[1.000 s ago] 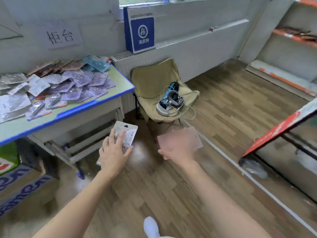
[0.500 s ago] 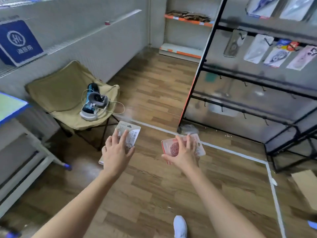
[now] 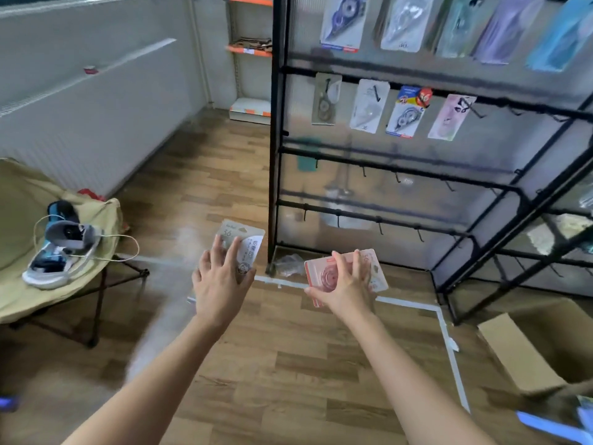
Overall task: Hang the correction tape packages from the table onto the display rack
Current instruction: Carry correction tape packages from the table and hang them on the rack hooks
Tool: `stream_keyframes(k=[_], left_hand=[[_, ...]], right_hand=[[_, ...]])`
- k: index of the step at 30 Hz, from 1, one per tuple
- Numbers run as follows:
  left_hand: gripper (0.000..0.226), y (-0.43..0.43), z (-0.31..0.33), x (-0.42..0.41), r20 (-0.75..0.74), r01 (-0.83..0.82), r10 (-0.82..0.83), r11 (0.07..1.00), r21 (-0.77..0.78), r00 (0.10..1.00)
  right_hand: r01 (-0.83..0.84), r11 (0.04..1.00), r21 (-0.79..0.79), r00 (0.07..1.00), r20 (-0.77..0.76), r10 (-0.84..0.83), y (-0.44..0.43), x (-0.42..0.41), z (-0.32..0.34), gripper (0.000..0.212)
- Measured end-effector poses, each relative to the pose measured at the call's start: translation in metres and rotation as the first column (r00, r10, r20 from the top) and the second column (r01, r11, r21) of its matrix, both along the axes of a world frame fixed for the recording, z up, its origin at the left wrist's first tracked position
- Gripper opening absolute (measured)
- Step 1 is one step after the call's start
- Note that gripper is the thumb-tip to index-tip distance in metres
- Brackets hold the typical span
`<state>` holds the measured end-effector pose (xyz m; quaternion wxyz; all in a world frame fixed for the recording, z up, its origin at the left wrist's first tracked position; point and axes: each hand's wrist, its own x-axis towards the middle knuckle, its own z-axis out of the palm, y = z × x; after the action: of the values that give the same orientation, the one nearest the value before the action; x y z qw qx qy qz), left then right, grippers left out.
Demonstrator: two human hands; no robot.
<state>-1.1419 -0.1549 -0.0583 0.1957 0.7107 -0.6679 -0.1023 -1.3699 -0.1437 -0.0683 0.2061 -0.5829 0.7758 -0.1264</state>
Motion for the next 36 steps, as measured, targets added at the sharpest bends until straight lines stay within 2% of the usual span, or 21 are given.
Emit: stream_keyframes(k=[5,10,15,20,31,36], left_hand=[[0.066,-0.067,0.008,-0.055,-0.002,0.04,-0.04,0.999,-0.036,0.999],[0.066,-0.143,0.014,-0.097,-0.031,0.087,-0.091,0.992,-0.094,0.995],[0.065,-0.221,0.03,-0.135,-0.105,0.092,-0.11,0.982,-0.166,0.988],[0.065,-0.278,0.05,-0.165,-0.111,0.112,-0.139,0.97,-0.218,0.984],[0.067,-0.366,0.073,-0.208,-0.101,0.126,-0.162,0.947,-0.295,0.982],[0.066,-0.392,0.074,-0.228,-0.126,0.086,-0.127,0.953,-0.292,0.984]], right_hand=[[0.068,0.997,-0.046,0.998,0.009,-0.068,-0.053,-0.057,0.003,0.102],[0.098,0.987,-0.128,0.993,-0.053,-0.106,-0.125,-0.103,0.006,0.101],[0.117,0.972,-0.203,0.993,-0.008,-0.121,-0.205,-0.13,0.019,0.1],[0.12,0.952,-0.282,0.991,-0.031,-0.134,-0.263,-0.147,0.045,0.099],[0.147,0.844,-0.516,0.977,-0.055,-0.205,-0.331,-0.196,0.089,0.097],[0.138,0.818,-0.559,0.972,-0.082,-0.22,-0.353,-0.232,0.101,0.096]])
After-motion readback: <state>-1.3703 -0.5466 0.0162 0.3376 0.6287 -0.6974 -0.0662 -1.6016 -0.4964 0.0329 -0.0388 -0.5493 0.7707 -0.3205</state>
